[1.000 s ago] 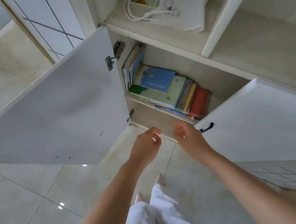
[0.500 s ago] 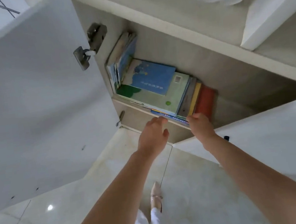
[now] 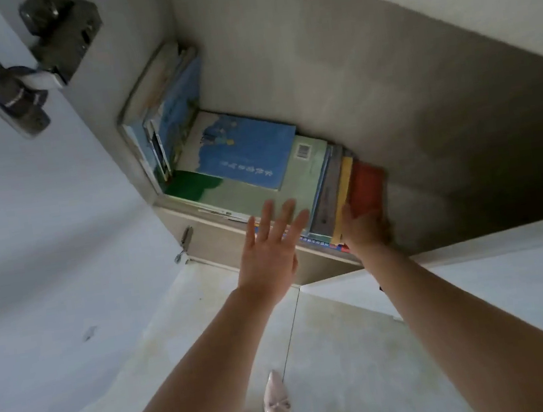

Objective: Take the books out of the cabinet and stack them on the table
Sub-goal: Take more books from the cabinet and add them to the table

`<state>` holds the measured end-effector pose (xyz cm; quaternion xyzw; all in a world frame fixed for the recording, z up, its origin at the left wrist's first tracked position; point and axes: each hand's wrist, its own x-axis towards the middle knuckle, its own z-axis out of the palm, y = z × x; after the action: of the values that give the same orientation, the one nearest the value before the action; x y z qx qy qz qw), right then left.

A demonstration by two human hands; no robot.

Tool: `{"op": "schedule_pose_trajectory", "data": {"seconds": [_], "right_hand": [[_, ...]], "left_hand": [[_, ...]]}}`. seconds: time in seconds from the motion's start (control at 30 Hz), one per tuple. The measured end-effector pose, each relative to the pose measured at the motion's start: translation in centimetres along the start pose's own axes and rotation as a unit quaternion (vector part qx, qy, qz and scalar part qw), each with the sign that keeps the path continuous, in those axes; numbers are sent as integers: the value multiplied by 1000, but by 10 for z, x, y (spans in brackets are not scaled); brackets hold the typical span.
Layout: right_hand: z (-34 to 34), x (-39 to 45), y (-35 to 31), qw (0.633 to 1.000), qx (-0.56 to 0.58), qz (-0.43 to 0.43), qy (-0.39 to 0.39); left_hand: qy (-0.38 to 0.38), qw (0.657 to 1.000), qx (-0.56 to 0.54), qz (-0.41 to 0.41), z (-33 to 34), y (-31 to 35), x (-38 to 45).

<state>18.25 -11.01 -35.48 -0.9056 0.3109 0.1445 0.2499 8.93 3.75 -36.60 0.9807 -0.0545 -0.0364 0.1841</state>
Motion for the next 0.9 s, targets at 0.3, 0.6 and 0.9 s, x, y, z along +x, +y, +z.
{"op": "schedule_pose_trajectory", "data": {"seconds": [0.3, 0.6, 0.9], "right_hand": [[16, 18, 5, 991, 71, 109, 24], [15, 10, -6, 966, 214, 142, 4], [-13, -29, -5, 957, 291, 8, -1]], "left_hand": [[19, 999, 30, -3, 6, -5, 6], [11, 998, 30, -60, -7, -30, 6], [41, 995, 7, -92, -20, -19, 13]]}}
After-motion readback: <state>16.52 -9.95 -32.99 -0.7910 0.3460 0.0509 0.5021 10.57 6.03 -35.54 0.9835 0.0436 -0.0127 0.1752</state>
